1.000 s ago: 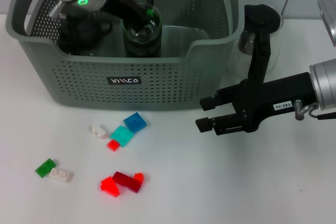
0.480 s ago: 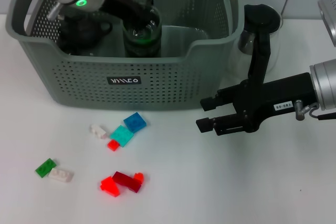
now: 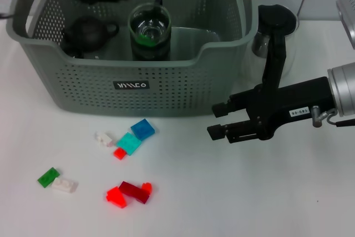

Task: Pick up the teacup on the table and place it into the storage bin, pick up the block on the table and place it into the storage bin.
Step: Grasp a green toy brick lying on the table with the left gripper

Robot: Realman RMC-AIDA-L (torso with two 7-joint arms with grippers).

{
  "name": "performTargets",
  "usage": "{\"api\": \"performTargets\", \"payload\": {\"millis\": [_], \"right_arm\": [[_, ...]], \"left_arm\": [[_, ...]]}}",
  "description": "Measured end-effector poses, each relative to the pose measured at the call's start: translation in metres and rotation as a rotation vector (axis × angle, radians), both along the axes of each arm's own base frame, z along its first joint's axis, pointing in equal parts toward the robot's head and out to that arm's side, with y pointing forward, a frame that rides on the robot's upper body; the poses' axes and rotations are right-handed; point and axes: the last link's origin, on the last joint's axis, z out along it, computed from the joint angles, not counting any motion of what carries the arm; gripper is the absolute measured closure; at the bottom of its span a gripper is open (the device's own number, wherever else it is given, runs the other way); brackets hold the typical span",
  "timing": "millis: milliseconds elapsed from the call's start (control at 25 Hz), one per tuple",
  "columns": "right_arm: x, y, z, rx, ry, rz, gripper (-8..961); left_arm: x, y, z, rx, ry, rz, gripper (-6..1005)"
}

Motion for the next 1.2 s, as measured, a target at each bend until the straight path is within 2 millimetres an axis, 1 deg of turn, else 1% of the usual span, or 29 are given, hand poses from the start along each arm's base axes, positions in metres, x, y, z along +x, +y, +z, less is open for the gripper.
{"api": "performTargets", "payload": {"millis": [120, 200, 320, 440, 600, 720, 920, 1200], "right_arm": [[0.000, 0.000, 0.000, 0.000, 0.000, 0.001, 343], [0.000, 0.000, 0.000, -0.001, 0.000, 0.000, 344], [-0.001, 0.000, 0.000, -0.001, 0.000, 0.002, 344], [-0.002, 0.001, 0.000, -0.001, -0.001, 0.006, 344], [-0.003, 0.000, -0.001, -0.010, -0.004, 0.008, 344], [-0.003, 0.000, -0.001, -0.013, -0.004, 0.006, 344], [-0.003, 0.000, -0.001, -0.014, -0.004, 0.006, 346], [-0.003, 0.001, 0.000, -0.007, -0.002, 0.011, 344]], "left_arm": [[-0.020, -0.030, 0.026, -0.064, -0.059, 0.029, 508], [-0.032, -0.048, 0.034, -0.121, -0.074, 0.037, 511], [-0.049, -0.068, 0.034, -0.191, -0.056, 0.060, 515], [-0.066, -0.080, 0.026, -0.230, -0.002, 0.107, 518], [-0.081, -0.086, 0.009, -0.297, 0.112, 0.189, 523], [-0.084, -0.089, -0.004, -0.338, 0.208, 0.226, 525], [-0.084, -0.092, -0.012, -0.348, 0.332, 0.263, 525], [-0.097, -0.096, -0.024, -0.340, 0.505, 0.350, 526]]}}
